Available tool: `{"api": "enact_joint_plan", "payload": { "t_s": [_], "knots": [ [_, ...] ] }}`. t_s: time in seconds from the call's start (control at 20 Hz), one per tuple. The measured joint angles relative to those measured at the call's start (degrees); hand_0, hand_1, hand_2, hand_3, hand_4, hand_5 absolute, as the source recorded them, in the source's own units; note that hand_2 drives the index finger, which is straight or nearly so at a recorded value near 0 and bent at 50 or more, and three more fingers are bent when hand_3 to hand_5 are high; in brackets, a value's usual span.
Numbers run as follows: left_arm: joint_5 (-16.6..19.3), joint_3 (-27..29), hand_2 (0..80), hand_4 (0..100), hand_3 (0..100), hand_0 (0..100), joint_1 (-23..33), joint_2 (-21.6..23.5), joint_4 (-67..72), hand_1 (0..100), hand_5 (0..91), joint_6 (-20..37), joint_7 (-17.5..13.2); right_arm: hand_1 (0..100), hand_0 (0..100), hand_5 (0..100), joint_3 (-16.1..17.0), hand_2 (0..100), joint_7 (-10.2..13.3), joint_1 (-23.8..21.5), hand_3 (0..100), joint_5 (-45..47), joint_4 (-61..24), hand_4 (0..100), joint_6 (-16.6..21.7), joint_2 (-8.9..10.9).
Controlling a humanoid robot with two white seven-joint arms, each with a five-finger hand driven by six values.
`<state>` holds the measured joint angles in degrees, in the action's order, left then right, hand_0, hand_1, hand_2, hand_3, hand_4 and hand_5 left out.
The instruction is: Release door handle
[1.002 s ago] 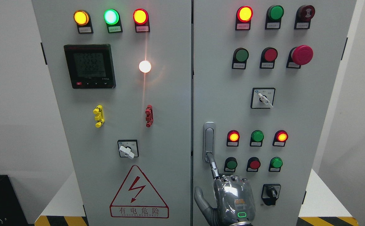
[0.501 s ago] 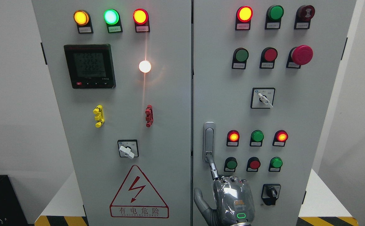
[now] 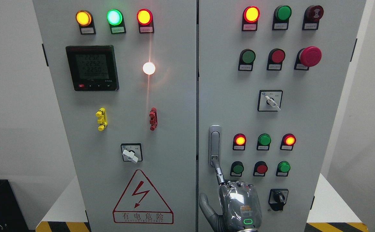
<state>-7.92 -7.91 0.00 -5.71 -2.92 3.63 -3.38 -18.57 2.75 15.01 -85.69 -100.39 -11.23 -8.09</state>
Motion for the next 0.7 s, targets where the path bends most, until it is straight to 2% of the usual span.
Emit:
{"api": "enact_joint_plan", "payload": {
  "t_s": [0.7],
  "knots": [
    [0.00,0.00,0.0,0,0,12,0.00,0.00,0.00,56,0.0,0.00,0.00,22,51,100,-0.20,0,0.11,-0.29,87,-0.01,1.19,92,0.00,0.00]
  ]
}}
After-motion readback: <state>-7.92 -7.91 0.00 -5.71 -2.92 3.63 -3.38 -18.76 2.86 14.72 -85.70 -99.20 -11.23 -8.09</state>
